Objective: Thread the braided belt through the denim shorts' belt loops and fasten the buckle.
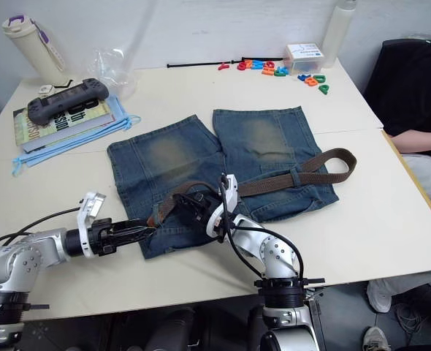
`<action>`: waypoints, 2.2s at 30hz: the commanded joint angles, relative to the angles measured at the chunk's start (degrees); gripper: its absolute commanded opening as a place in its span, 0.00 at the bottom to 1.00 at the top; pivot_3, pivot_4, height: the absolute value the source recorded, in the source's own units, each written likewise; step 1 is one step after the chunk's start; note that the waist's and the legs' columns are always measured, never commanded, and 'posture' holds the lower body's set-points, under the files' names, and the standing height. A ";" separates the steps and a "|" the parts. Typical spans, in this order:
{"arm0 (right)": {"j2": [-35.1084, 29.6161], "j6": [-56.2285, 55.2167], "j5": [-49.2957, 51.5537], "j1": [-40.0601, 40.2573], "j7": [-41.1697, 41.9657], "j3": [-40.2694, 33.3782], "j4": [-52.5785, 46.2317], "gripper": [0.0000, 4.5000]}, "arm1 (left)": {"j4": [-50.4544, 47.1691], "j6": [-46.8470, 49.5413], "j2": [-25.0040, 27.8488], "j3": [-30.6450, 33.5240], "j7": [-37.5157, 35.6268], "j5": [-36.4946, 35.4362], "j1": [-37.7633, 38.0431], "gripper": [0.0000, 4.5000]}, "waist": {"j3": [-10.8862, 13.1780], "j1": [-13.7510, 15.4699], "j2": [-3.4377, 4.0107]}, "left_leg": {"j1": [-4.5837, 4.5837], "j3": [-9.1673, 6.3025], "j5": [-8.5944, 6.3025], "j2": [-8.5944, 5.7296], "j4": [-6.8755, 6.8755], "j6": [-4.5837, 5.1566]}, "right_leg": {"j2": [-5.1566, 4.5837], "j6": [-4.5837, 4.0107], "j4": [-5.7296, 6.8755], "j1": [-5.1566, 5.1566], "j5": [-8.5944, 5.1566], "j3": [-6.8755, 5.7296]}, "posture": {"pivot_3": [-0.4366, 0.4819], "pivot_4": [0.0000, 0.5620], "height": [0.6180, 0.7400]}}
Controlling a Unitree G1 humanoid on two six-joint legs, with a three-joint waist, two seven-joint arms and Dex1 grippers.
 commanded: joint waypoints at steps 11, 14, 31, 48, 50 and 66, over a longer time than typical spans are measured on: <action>1.05 0.81 -2.11 -1.64 0.68 1.78 -2.09 0.00 | -2.13 0.57 -0.33 1.86 -0.55 -2.40 0.33 0.02 | 0.00 0.04 0.00 | 0.00 0.00 0.00 0.00 0.00 0.00 | -0.01 0.00 -0.01 0.00 0.00 0.00 | 0.48 0.27 0.59; 0.79 0.97 -3.31 -1.58 0.29 2.11 -2.59 0.08 | -1.73 0.49 -0.52 1.99 -0.30 -2.35 0.12 0.01 | 0.00 0.04 0.00 | 0.00 0.00 0.00 0.00 0.00 0.00 | 0.00 0.00 0.00 0.00 0.00 0.00 | 0.48 0.27 0.59; -21.64 8.17 -4.01 4.80 2.52 2.07 -28.40 0.96 | -1.74 -0.76 -1.69 1.76 0.38 -1.66 1.04 0.00 | 0.01 0.17 -0.03 | -0.02 0.07 -0.13 -0.01 0.06 0.13 | -0.04 0.00 -0.16 0.05 0.00 -0.03 | 0.48 0.27 0.59; -33.04 3.76 -33.47 6.69 5.07 18.88 -26.30 0.22 | -2.46 -1.29 -1.74 2.32 0.65 -1.91 2.25 0.00 | -0.10 0.42 -0.45 | 0.06 0.15 -0.17 0.02 0.15 0.15 | -0.07 0.00 -0.43 0.19 0.00 -0.07 | 0.48 0.27 0.59; -32.42 3.85 -35.83 6.87 5.14 19.90 -25.70 0.01 | -2.56 -1.35 -1.47 2.53 0.50 -1.93 2.54 0.00 | -0.15 0.38 -0.52 | 0.10 0.14 -0.17 0.03 0.15 0.14 | -0.06 0.00 -0.43 0.23 0.00 -0.07 | 0.48 0.27 0.59; -31.45 3.97 -43.69 7.23 9.07 19.27 -24.31 0.01 | 10.11 -7.67 17.57 7.93 -14.79 3.15 10.71 0.00 | -0.28 0.25 -0.74 | 0.19 0.14 -0.31 0.26 0.12 0.15 | -0.06 -0.21 -0.62 0.24 0.10 -0.11 | 0.48 0.27 0.59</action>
